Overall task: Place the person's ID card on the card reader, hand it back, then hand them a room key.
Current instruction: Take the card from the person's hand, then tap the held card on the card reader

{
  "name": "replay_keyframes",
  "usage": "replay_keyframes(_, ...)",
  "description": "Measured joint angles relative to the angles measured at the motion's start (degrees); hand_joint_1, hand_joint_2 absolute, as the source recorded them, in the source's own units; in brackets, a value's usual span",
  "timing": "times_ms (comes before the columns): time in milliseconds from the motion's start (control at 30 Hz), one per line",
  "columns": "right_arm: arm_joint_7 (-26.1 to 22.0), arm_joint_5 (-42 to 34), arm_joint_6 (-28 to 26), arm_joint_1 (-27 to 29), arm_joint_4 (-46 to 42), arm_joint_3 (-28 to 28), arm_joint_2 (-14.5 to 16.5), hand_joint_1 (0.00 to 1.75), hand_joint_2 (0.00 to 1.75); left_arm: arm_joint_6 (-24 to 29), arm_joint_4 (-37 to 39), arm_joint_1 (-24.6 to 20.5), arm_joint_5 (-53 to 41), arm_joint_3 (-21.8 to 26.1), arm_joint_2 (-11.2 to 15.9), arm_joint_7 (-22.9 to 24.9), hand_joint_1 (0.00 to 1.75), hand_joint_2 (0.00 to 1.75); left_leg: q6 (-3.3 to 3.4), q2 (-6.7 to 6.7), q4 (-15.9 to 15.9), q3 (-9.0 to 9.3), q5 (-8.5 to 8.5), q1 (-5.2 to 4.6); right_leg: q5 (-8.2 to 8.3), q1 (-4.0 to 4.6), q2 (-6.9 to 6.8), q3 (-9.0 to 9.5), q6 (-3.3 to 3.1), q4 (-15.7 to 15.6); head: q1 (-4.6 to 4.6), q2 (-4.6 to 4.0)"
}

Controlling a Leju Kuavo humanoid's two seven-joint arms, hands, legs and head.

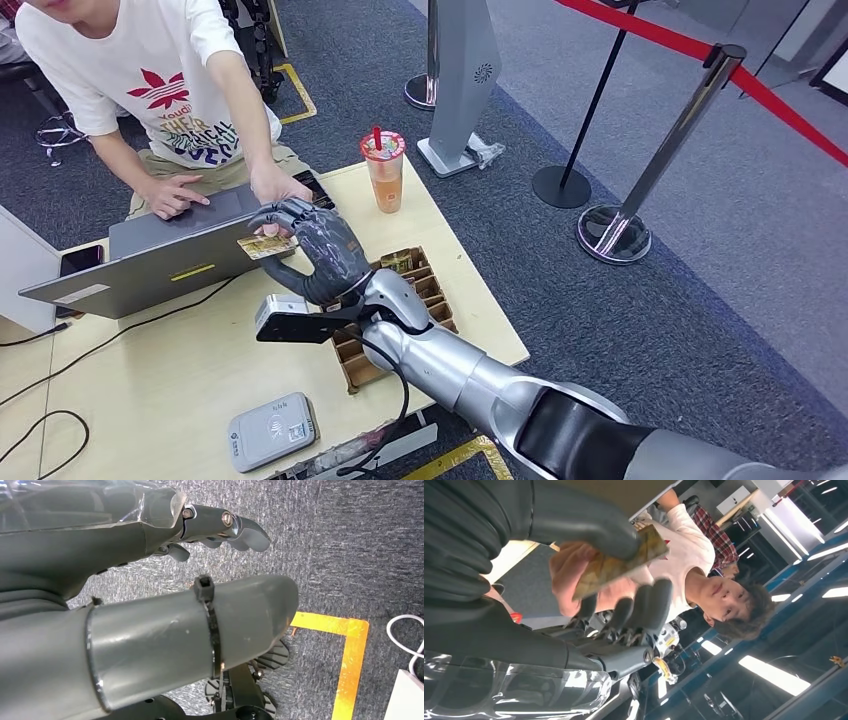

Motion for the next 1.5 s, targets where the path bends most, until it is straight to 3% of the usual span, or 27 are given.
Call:
replay_keyframes(133,0.0,-0.7,-0.5,-0.1,0.7,0.2,0.0,1.53,1.75,0.0,0.0,0.0,-0.2,0.0,0.0,0.0,0.00,0.00,0.00,0.00,0.0,0.00,0.00,0.00,0.00,0.00,0.00,0.00,0.00,0.0,0.00,0.00)
replay_keyframes(800,0.2,-3.6,-0.2,-0.3,1.0,1.1,0.0,1.75,1.75,-0.2,0.0,0.0,-0.5,0.0,0.0,0.0,0.00,0.00,0.00,0.00,0.0,0.01,0.01,0.01,0.01,0.01,0.00,0.00,-0.01,0.0,0.00,0.00)
replay_keyframes(1167,0.1,-18.9,14.9,1.1,-5.9,1.4,-0.2,1.75,1.75,-0.7,0.0,0.0,-1.2,0.2,0.0,-0.1,0.00,0.00,-0.01,0.01,0.0,0.01,0.00,0.01,0.00,0.01,0.01,-0.03,-0.01,0.0,0.00,0.00)
replay_keyframes(1500,2.0,-26.7,26.0,3.4,-8.3,4.4,-0.8,1.75,1.75,-1.2,0.0,0.0,-1.2,1.0,0.0,-0.5,0.00,0.00,-0.01,0.02,0.0,0.01,0.00,0.02,0.00,0.01,0.01,-0.03,-0.01,0.0,0.01,0.00)
